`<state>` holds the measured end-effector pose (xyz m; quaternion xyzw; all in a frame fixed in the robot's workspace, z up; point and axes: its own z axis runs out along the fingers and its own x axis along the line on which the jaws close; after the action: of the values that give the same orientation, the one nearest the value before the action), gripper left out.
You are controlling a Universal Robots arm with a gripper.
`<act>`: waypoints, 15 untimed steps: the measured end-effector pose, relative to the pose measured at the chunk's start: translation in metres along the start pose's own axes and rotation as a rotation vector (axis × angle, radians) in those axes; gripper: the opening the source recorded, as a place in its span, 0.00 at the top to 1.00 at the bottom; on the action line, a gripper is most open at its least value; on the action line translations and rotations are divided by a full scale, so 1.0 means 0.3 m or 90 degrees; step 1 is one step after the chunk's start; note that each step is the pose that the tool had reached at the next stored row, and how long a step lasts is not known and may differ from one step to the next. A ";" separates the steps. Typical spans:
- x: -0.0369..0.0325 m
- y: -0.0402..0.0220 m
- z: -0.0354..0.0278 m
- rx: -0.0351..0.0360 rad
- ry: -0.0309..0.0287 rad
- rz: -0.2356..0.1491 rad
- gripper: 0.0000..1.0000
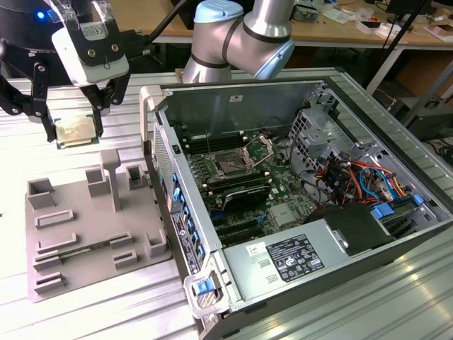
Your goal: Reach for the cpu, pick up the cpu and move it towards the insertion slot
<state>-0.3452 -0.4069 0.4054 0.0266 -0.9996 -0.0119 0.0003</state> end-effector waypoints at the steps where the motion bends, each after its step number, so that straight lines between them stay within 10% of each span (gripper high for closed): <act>1: -0.001 0.000 0.000 0.0000 0.0000 0.000 0.45; 15: -0.030 -0.002 0.000 0.0000 -0.0001 0.000 0.45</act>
<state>-0.3362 -0.4069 0.4053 0.0266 -0.9996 -0.0119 0.0002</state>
